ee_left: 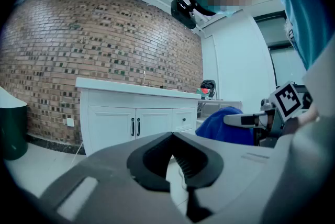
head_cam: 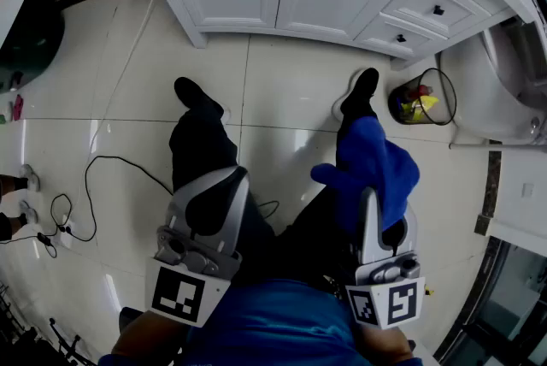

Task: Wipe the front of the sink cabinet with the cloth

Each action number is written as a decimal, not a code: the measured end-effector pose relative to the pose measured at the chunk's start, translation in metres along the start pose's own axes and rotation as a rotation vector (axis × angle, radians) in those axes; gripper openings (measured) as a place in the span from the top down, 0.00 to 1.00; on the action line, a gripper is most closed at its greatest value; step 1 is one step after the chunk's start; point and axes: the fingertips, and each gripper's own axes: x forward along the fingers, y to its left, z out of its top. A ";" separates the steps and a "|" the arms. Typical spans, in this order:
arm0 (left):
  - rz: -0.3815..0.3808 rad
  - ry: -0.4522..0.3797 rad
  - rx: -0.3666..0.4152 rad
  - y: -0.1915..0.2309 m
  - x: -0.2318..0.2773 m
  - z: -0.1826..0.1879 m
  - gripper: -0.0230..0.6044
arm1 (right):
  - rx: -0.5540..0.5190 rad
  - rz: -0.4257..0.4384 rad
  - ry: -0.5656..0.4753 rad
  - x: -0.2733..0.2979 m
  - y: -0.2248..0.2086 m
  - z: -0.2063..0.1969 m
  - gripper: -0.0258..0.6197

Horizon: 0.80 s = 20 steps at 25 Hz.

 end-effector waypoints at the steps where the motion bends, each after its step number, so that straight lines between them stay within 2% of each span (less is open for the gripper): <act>1: 0.003 -0.002 0.004 0.003 0.004 0.000 0.96 | 0.000 -0.004 -0.005 0.006 -0.004 0.000 0.86; 8: 0.024 -0.036 0.020 0.024 0.035 0.006 0.96 | -0.002 -0.006 -0.025 0.044 -0.024 0.002 0.86; 14: 0.027 -0.074 0.061 0.041 0.063 0.032 0.96 | -0.009 0.022 -0.049 0.085 -0.031 0.020 0.86; 20: 0.052 -0.084 0.081 0.067 0.092 0.046 0.96 | -0.024 0.013 -0.071 0.126 -0.042 0.036 0.86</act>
